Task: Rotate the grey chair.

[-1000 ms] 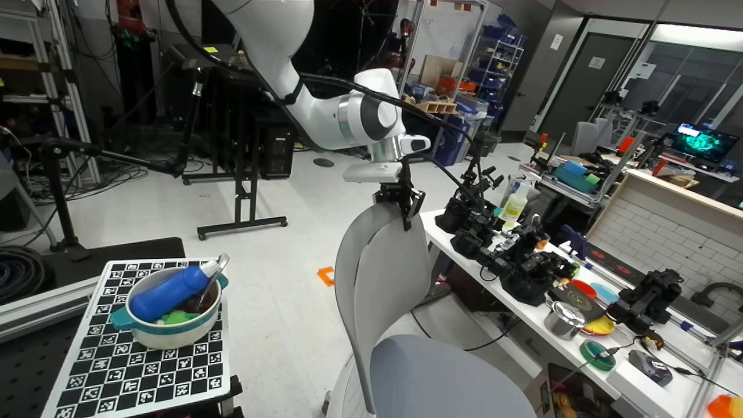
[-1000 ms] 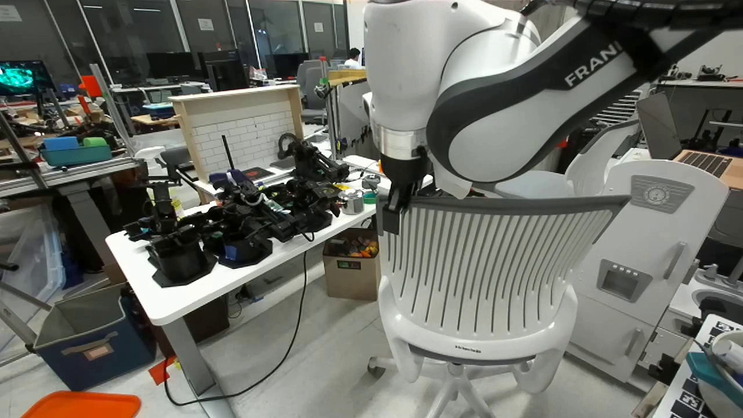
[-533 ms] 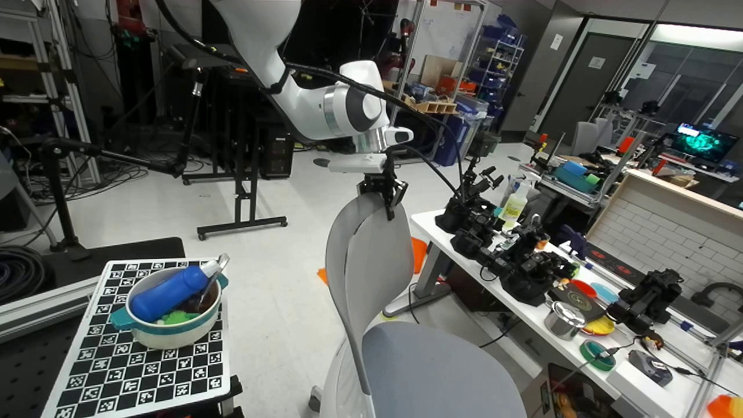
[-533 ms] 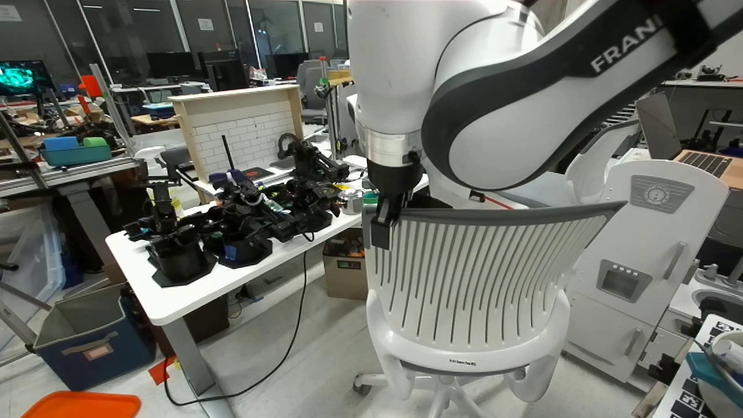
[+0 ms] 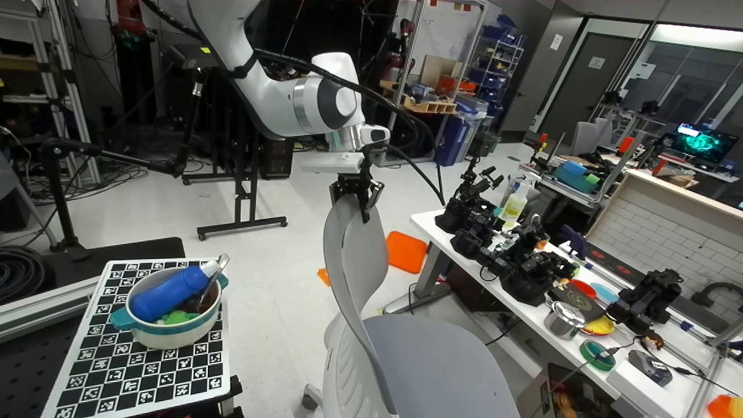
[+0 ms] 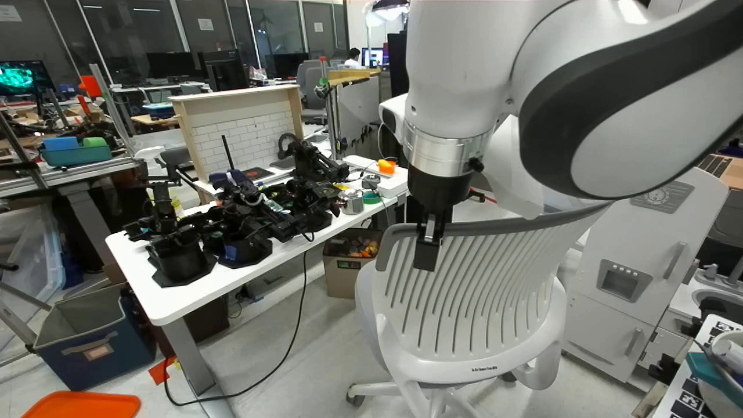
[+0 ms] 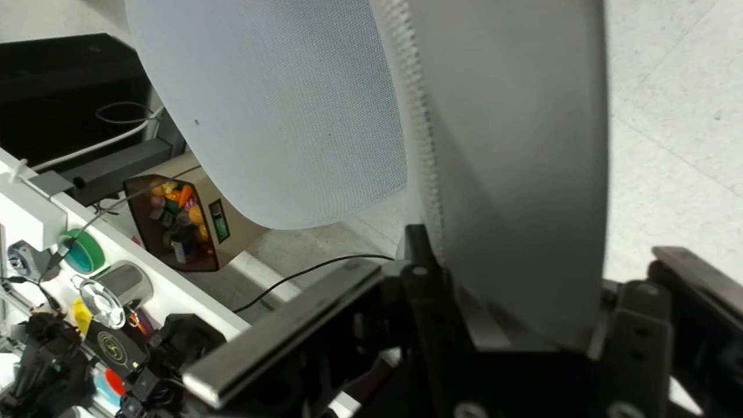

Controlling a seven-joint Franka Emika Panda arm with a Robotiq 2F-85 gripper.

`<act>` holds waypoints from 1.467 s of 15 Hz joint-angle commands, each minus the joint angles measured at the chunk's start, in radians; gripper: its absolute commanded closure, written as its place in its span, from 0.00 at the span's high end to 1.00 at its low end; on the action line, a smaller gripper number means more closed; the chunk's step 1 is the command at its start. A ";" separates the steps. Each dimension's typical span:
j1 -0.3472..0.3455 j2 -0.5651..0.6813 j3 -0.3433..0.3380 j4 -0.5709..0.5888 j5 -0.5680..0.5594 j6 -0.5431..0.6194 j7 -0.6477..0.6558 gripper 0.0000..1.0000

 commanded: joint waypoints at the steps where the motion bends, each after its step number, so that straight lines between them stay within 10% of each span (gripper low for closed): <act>1: -0.008 -0.075 0.008 -0.122 -0.034 0.039 -0.008 0.04; 19: -0.128 -0.223 -0.062 -0.371 -0.264 0.175 0.006 0.04; 20: -0.127 -0.224 -0.069 -0.370 -0.266 0.162 0.017 0.41; 22: -0.131 -0.254 -0.081 -0.390 -0.244 0.141 0.029 0.49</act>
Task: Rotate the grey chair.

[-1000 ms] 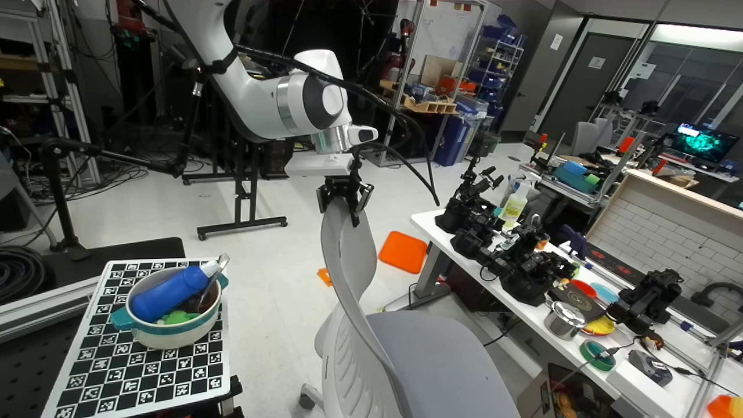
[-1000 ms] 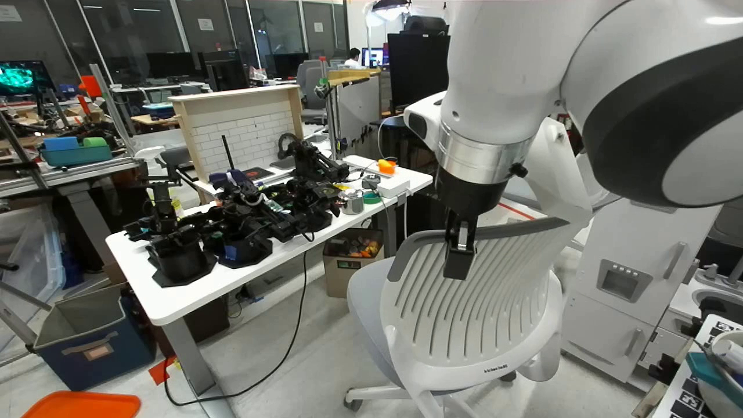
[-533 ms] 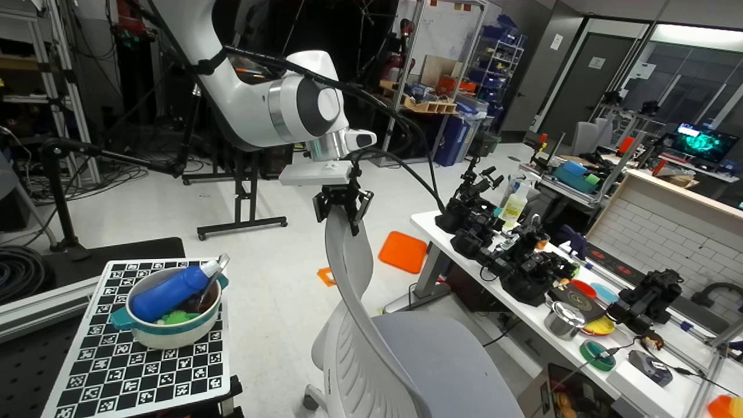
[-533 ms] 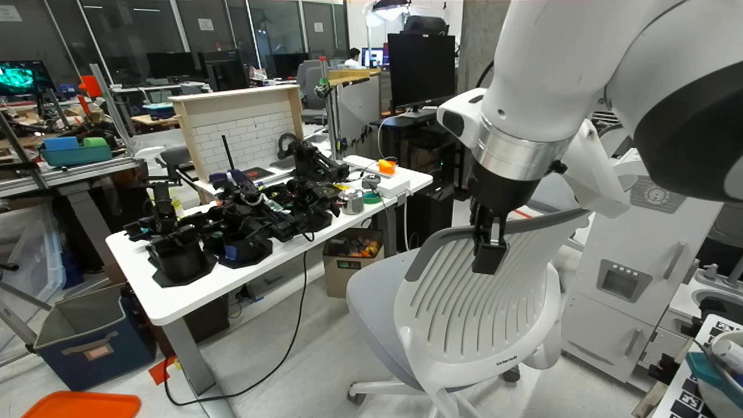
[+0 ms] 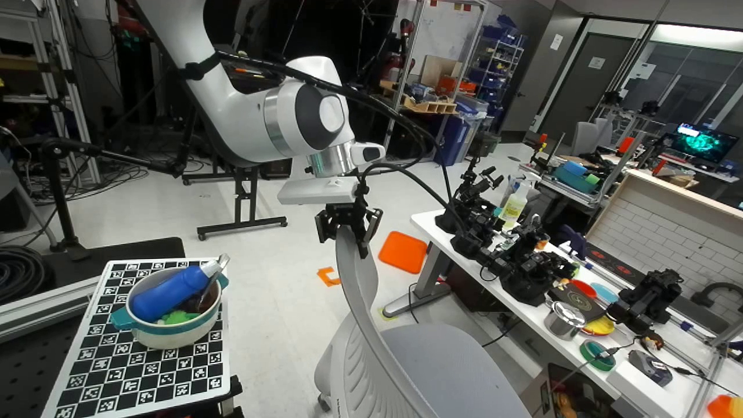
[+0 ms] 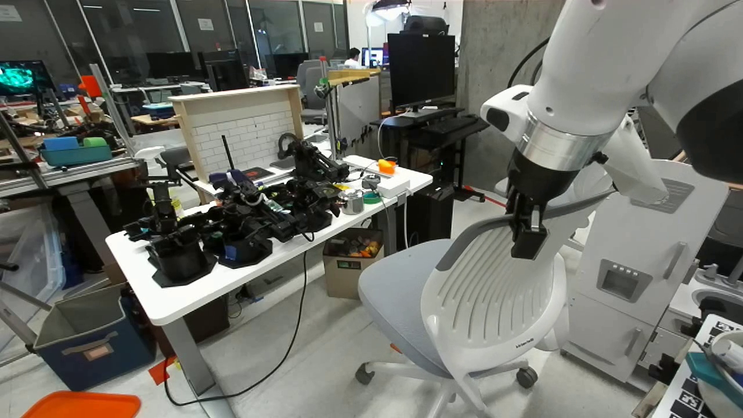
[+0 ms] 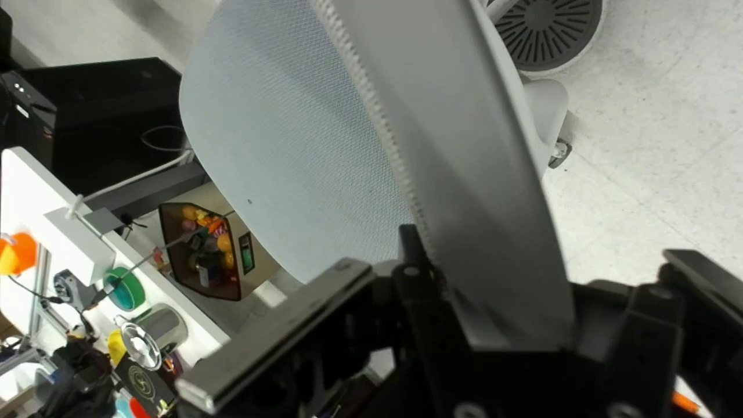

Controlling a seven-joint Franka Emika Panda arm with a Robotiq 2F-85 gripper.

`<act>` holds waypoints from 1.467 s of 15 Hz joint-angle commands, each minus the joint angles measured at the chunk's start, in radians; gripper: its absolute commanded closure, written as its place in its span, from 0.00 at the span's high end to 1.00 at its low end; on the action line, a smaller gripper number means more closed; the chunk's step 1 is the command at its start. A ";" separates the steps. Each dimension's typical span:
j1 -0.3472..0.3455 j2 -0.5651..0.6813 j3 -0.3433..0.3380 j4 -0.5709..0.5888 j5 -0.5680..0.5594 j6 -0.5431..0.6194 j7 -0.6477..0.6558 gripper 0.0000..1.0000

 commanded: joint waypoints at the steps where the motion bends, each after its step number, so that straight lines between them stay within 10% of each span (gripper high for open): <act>1: -0.042 -0.097 -0.009 -0.080 0.001 -0.028 0.052 0.56; 7: -0.153 -0.306 -0.033 -0.230 -0.013 -0.081 0.074 1.00; 22: -0.405 -0.314 -0.121 -0.255 0.056 -0.116 -0.018 1.00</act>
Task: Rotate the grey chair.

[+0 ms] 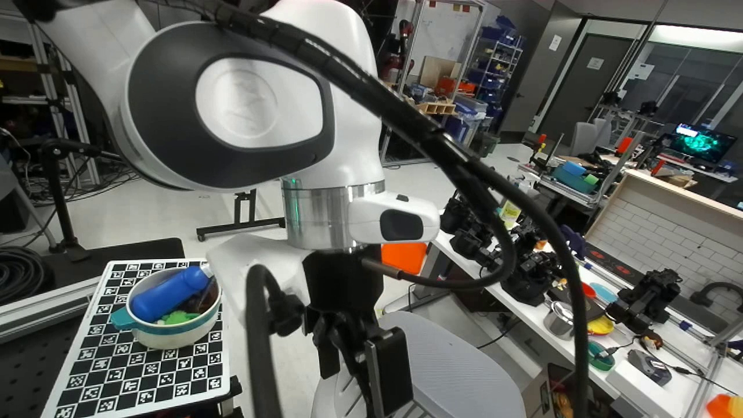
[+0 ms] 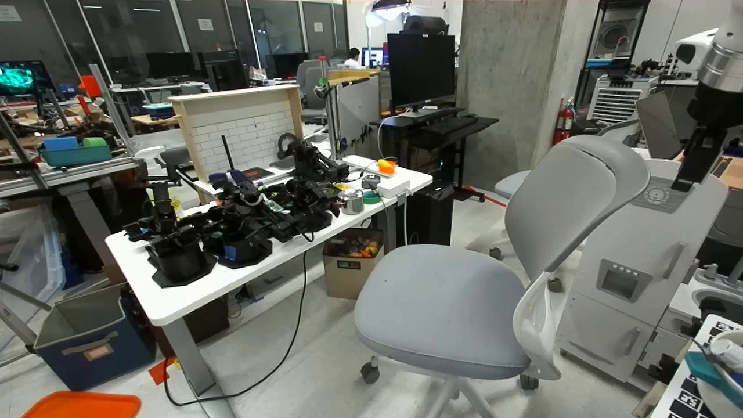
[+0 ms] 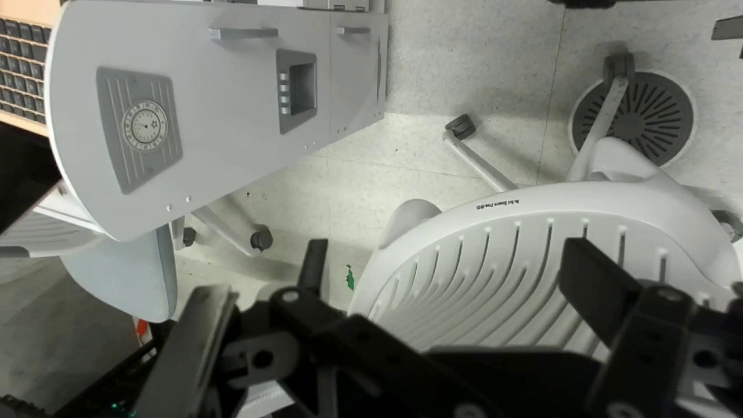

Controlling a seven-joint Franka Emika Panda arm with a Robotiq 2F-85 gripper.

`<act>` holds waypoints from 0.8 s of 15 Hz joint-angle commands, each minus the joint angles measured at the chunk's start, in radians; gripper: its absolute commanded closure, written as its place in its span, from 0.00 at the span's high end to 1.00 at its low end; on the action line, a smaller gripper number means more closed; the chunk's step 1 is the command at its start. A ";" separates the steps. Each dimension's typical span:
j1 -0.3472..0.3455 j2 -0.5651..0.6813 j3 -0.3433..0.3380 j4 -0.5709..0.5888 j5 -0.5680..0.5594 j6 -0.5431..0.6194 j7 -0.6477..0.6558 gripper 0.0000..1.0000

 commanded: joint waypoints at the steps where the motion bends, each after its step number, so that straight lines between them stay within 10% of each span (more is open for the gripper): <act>1: -0.007 0.009 -0.002 0.011 0.029 -0.019 -0.021 1.00; 12: 0.066 -0.044 0.067 0.084 0.264 -0.140 -0.053 1.00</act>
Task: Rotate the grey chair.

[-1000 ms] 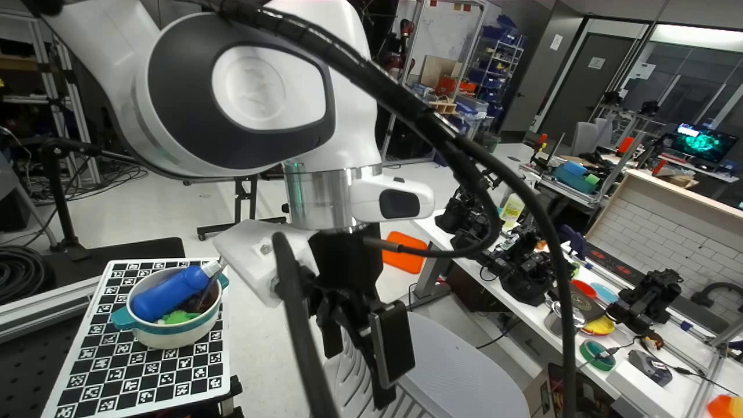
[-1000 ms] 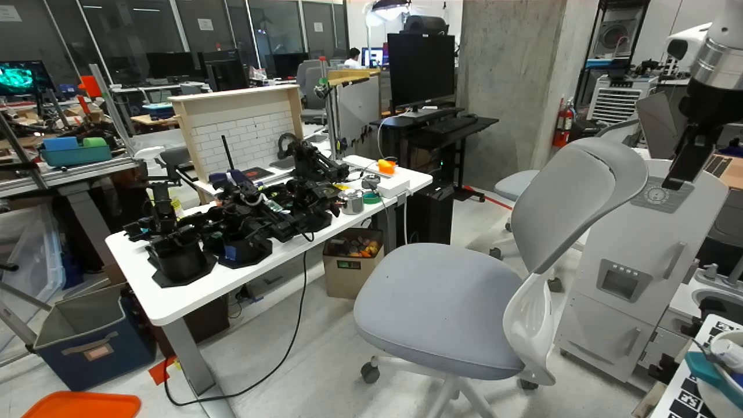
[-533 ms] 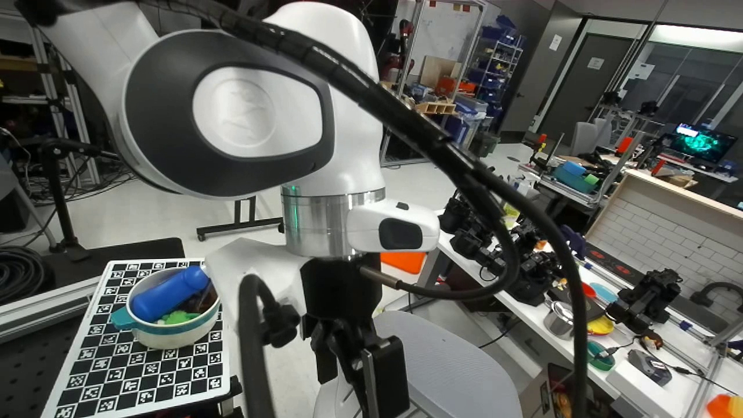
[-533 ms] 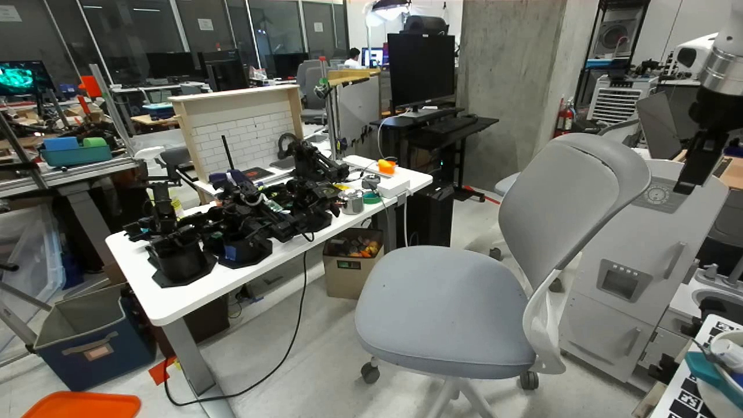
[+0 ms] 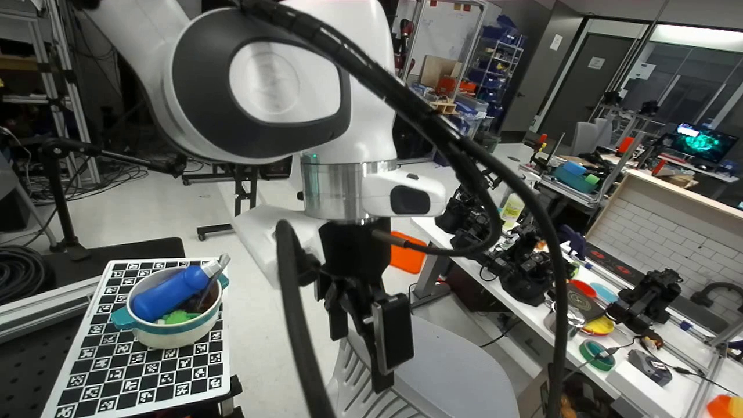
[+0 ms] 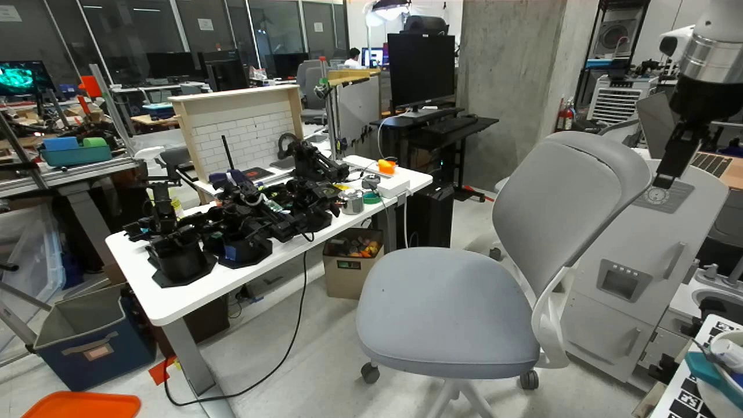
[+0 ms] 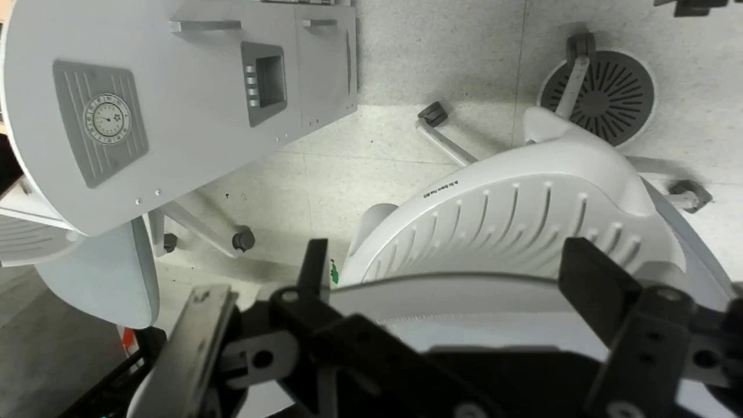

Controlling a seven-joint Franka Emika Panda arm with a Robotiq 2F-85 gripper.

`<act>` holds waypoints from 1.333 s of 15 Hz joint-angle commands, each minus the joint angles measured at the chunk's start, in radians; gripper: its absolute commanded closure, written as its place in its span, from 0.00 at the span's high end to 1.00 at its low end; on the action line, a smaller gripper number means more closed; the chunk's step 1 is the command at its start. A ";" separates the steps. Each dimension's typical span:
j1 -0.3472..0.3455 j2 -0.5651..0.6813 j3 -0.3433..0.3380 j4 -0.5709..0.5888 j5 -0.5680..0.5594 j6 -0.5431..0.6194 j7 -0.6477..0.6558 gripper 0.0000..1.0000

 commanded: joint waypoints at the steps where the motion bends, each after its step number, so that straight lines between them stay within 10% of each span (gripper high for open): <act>1: 0.032 -0.062 0.034 0.062 0.173 -0.111 -0.035 1.00; 8: -0.010 -0.097 0.048 0.103 0.139 -0.210 0.324 1.00; 20: -0.016 0.181 -0.014 0.237 0.200 -0.217 0.449 1.00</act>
